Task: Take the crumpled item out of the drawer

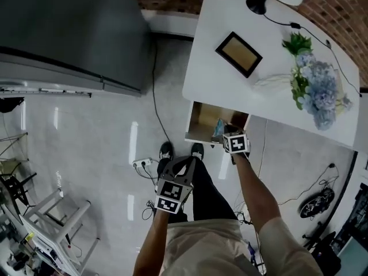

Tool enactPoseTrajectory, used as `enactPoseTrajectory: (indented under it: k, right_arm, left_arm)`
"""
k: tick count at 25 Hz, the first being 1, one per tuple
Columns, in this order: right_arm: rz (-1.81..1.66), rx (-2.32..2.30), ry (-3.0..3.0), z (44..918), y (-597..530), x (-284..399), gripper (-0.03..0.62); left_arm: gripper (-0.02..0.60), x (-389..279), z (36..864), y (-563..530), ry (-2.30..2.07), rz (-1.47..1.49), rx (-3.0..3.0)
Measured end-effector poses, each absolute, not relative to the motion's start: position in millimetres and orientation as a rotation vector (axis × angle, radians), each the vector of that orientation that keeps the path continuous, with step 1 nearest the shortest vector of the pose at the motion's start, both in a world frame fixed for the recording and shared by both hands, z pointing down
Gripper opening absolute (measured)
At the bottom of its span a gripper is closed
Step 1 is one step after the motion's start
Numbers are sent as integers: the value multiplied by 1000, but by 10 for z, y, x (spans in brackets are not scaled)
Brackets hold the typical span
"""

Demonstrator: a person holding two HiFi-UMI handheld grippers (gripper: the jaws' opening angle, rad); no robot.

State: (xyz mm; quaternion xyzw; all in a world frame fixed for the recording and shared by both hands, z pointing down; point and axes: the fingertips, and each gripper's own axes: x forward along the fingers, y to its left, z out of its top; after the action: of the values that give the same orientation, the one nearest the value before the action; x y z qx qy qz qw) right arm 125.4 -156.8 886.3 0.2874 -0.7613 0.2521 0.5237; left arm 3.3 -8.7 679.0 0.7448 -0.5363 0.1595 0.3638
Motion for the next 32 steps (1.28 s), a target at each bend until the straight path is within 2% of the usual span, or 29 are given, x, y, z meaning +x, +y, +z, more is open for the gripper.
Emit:
enactPoseTrajectory:
  k: [14,22,32]
  right_arm:
    - [620,878,-2009,7386,-954,1179,26]
    - [805,1065,-2183,6440,-728,1211,26]
    - [648,1059,-2318,5783,-654,1239,26]
  left_arm:
    - [17,-281,6385,-53,-1323,452,1953]
    - [17,1,5997,-258,-1228,513,2132]
    - [17,314,5784,-479,-1118,557,2277]
